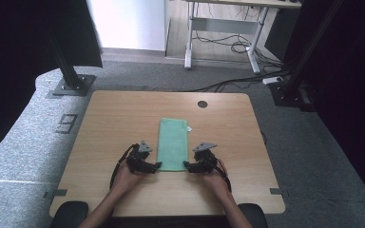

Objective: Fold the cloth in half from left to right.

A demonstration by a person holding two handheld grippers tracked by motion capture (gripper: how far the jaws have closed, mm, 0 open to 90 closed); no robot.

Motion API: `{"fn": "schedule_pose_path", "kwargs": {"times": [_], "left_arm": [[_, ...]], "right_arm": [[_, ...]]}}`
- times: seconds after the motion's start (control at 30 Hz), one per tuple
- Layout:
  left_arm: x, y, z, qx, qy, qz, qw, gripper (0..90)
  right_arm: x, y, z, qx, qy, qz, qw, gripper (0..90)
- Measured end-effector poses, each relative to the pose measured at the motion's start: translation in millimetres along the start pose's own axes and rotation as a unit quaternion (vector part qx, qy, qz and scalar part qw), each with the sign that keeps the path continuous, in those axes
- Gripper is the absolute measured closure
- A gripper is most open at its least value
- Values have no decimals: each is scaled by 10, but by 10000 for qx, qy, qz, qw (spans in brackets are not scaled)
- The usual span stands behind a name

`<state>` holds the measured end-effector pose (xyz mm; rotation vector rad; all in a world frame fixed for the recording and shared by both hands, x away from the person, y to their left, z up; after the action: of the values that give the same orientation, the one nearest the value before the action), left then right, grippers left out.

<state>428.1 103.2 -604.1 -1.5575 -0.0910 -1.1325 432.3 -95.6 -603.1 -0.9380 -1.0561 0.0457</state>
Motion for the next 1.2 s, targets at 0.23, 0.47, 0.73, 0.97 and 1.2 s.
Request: {"fn": "schedule_pose_path", "kwargs": {"times": [0.23,0.47,0.73,0.97,1.2], "left_arm": [[-16,11,136,33,-51,-31,10000,190],[-23,8,147,35,-68,-51,10000,188],[3,-46,124,-10,-149,-84,9999,156],[77,-297,88,-171,-4,-346,9993,145],[-84,-434,192,-59,84,-272,9996,141]], "right_arm": [[76,94,16,-10,-15,-86,10000,298],[96,121,16,35,-50,-126,9999,288],[106,118,-23,-25,-18,-84,10000,217],[131,-27,-5,-19,-182,-50,9998,174],[85,-235,-53,-10,-140,-96,9999,134]]}}
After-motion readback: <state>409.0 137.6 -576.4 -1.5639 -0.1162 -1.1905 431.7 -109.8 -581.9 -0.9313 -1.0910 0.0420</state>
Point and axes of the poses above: each handheld gripper's, and its own axes: y roughly forward along the jaws, x roughly out of its top, z roughly to its left, the point moved 8 cm from there along y, roughly forward along the jaws, and after that the axes turned 11 degrees about x, right-handed, at the moved point
